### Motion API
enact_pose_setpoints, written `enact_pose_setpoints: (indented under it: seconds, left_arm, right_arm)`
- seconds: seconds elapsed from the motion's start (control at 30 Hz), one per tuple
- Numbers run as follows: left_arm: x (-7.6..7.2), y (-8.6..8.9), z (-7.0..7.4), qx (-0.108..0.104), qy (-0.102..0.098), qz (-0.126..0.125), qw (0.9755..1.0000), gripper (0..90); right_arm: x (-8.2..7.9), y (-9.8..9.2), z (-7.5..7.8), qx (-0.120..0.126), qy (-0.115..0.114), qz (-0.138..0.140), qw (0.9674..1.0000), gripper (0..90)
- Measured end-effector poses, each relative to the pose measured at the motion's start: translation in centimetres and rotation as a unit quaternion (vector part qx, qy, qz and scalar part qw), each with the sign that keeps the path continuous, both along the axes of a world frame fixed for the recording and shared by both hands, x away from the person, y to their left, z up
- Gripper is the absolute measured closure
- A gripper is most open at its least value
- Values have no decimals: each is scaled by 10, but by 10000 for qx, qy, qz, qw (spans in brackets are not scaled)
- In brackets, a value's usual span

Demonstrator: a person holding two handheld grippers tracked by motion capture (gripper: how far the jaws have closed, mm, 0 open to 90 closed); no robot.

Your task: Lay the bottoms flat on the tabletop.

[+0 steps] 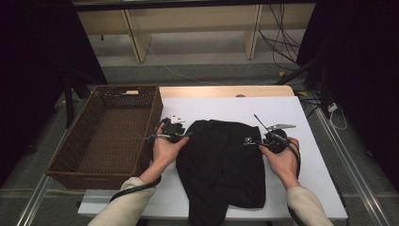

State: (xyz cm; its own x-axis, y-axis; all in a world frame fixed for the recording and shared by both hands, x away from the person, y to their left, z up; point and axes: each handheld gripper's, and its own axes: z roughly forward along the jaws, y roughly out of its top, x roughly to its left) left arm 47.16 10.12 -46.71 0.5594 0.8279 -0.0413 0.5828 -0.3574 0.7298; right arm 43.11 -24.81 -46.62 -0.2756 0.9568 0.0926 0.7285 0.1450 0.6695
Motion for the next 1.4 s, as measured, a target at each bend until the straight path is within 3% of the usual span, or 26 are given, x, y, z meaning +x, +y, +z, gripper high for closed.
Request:
enact_pose_setpoints:
  seconds: [0.13,0.23,0.27,0.3,0.33,0.47,0.63,0.7,0.73,0.8,1.03,1.3,1.33,1.4]
  left_arm:
    - [6,-6,-9,82,212,50,9997,477]
    - [11,-10,-14,98,334,75,9994,488]
    - [12,-11,-16,98,379,55,9992,510]
    - [13,-13,-17,143,422,30,9990,536]
    - [13,-15,-18,198,332,13,9993,560]
    - [12,-21,-16,258,381,-63,9989,724]
    - [9,-21,-15,135,399,-1,9991,834]
    - [7,-18,-12,7,421,56,9991,846]
    - [6,-17,-11,-73,384,90,9992,848]
    - [5,-15,-6,-160,288,126,9994,850]
    - [11,-7,14,-405,-127,387,9983,852]
    - [23,-3,22,-186,-656,677,9954,839]
    - [24,-3,22,-108,-690,718,9950,820]
    - [25,-3,20,-21,-613,793,9950,682]
  right_arm:
    - [5,-3,-5,49,109,-58,9999,631]
    - [10,-4,-8,135,146,-137,9997,627]
    - [12,-4,-9,138,159,-142,9997,630]
    - [13,-1,-10,332,238,-334,9986,648]
    - [14,-4,-13,180,171,-168,9996,676]
    - [15,-4,-13,194,205,-59,9996,822]
    - [15,0,-11,13,160,64,9999,893]
    - [15,1,-10,60,88,-31,9999,896]
    - [15,2,-8,119,86,-89,9999,896]
    - [16,-2,-5,19,-142,-24,9999,897]
    - [25,1,11,132,-668,-192,9975,898]
    - [35,10,27,126,-1122,-255,9933,890]
    - [37,12,27,86,-1179,-265,9926,877]
    - [43,13,26,-2,-1120,-256,9934,769]
